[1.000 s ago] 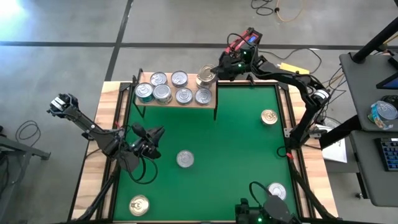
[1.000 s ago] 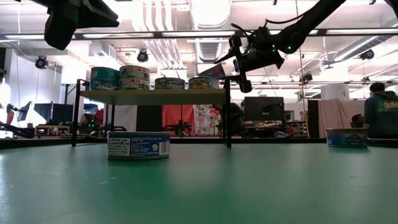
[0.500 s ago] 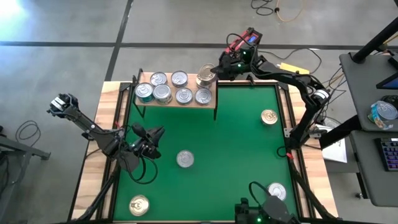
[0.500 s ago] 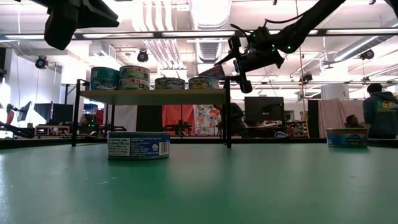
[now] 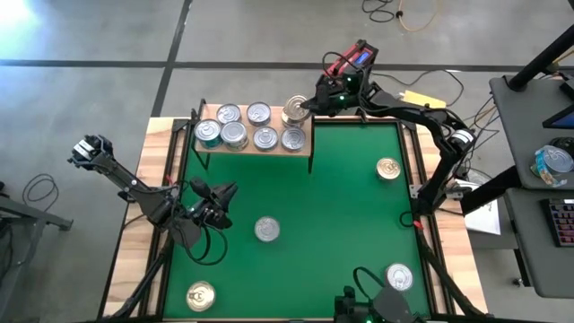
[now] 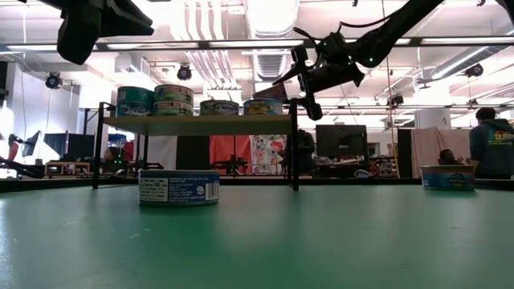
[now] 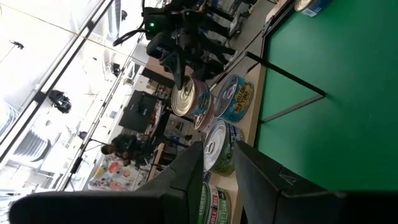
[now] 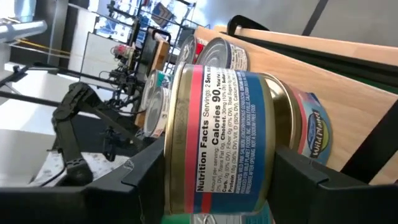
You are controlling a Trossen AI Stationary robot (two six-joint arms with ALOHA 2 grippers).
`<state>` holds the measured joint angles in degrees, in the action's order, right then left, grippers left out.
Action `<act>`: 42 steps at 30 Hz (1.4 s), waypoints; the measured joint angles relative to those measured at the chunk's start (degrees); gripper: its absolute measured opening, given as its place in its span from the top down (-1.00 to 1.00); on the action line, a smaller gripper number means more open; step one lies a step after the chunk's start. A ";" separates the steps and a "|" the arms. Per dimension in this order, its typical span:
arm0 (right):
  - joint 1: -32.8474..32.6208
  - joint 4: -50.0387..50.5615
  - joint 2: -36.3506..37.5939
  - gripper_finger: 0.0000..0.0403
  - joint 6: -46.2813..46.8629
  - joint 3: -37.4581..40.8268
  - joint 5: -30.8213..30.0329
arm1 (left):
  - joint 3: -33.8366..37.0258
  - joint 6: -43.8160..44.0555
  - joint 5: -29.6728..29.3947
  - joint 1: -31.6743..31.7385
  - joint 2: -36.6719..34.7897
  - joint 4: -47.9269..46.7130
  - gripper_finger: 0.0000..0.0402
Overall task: Stack canned seafood by type on shelf
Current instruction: Stack the middle right blue tuna can on top of the blue tuna can on the shelf
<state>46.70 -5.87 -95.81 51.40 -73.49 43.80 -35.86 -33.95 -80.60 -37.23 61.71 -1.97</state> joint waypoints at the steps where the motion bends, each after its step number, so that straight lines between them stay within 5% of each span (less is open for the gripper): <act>1: -0.20 0.04 0.00 -0.06 -0.27 0.00 -0.48 | 0.00 0.00 0.00 0.00 0.00 0.02 0.63; 42: -1.97 2.92 0.02 -0.07 -4.55 -1.55 -4.60 | 0.02 1.73 0.07 0.00 0.00 -0.86 0.63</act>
<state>44.73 -2.95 -95.79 46.86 -75.05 39.20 -35.83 -32.23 -80.53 -37.23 61.71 -2.83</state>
